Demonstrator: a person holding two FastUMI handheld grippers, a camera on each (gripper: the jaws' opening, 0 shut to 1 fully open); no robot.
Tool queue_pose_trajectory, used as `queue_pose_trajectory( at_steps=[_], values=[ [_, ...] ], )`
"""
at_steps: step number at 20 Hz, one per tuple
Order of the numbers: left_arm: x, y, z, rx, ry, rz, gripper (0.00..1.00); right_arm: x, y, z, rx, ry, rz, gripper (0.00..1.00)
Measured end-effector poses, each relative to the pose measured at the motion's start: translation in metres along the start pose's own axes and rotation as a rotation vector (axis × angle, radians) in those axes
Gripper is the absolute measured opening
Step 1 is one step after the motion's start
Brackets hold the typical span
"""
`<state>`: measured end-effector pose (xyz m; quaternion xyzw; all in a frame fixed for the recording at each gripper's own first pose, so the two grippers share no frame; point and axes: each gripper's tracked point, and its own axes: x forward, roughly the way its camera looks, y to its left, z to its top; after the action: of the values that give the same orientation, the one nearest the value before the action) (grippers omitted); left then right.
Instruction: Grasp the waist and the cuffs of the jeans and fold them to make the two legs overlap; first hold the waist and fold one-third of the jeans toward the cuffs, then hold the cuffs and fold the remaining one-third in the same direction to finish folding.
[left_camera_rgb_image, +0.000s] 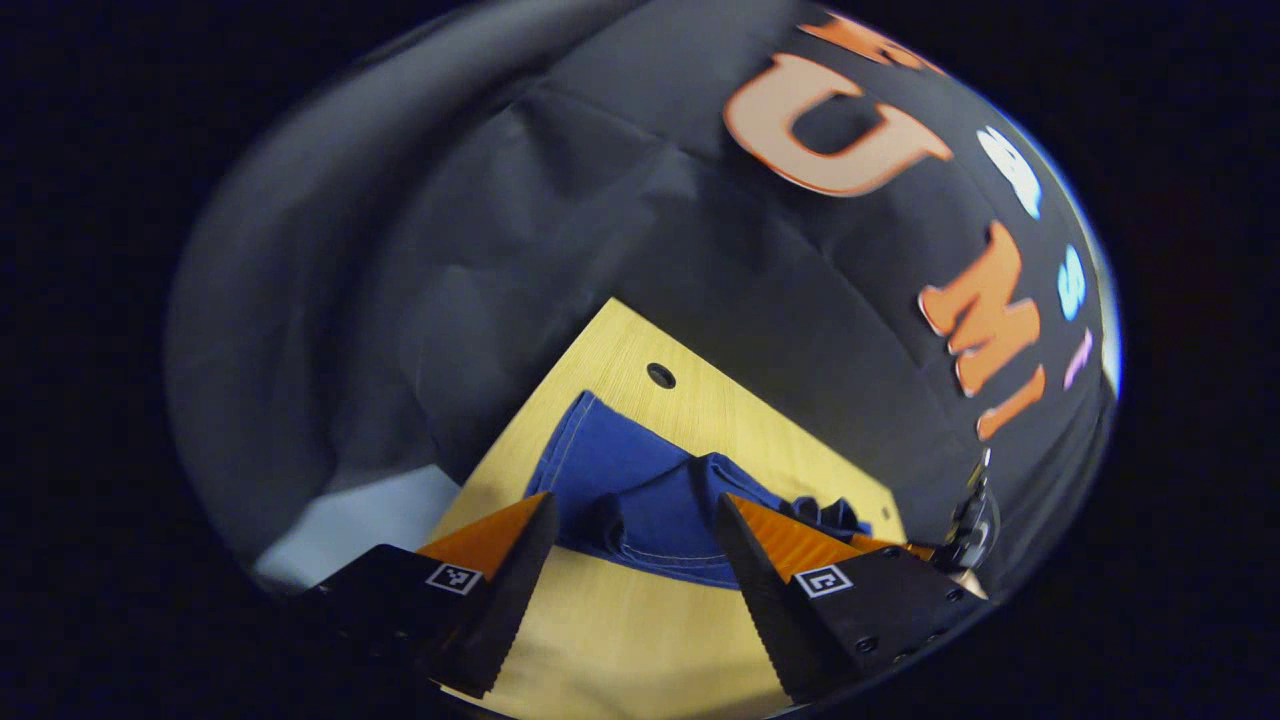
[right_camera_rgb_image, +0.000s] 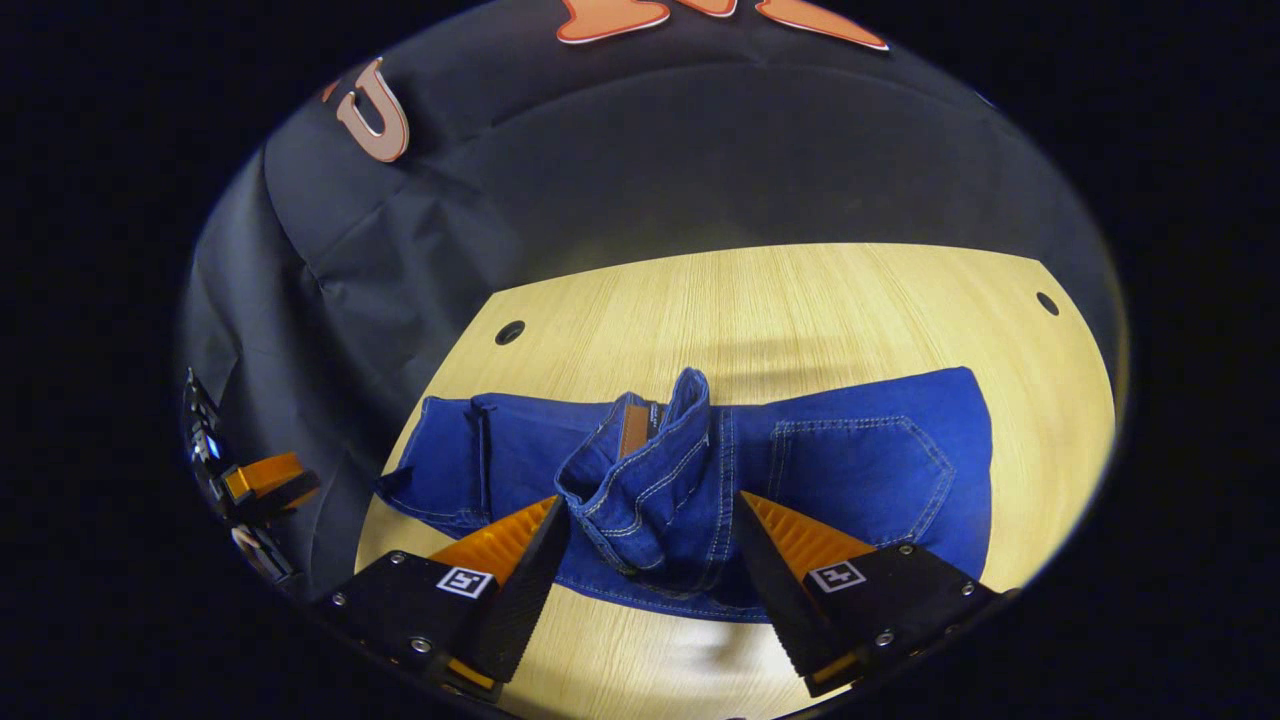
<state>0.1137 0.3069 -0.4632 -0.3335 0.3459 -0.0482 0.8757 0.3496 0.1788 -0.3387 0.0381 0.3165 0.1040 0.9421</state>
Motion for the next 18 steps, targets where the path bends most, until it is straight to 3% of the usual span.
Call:
queue_pose_trajectory(
  at_steps=[3, 4, 6, 9, 13, 15, 18],
  values=[
    [0.014, 0.025, -0.009, -0.326, 0.0, 0.0, 0.97, -0.02, 0.002, 0.017, 0.045, -0.027, 0.04, 0.99],
    [0.018, 0.045, -0.018, -0.367, 0.027, 0.037, 0.97, -0.025, 0.0, 0.022, 0.059, -0.035, 0.043, 0.99],
    [0.03, 0.07, -0.027, -0.358, 0.048, 0.088, 0.98, -0.037, -0.012, 0.032, 0.097, -0.058, 0.048, 0.98],
    [0.058, 0.071, -0.026, -0.329, 0.039, 0.071, 0.98, -0.046, -0.03, 0.039, 0.131, -0.075, 0.029, 0.99],
    [0.081, 0.049, -0.023, -0.325, 0.037, -0.049, 0.98, -0.045, -0.046, 0.037, 0.152, -0.067, 0.008, 0.98],
    [0.087, 0.023, -0.049, -0.276, 0.117, -0.113, 0.98, -0.045, -0.048, 0.035, 0.17, -0.059, 0.018, 0.99],
    [0.104, 0.002, -0.068, -0.172, 0.143, -0.109, 0.98, -0.043, -0.052, 0.034, 0.192, -0.052, 0.018, 0.98]
  ],
)
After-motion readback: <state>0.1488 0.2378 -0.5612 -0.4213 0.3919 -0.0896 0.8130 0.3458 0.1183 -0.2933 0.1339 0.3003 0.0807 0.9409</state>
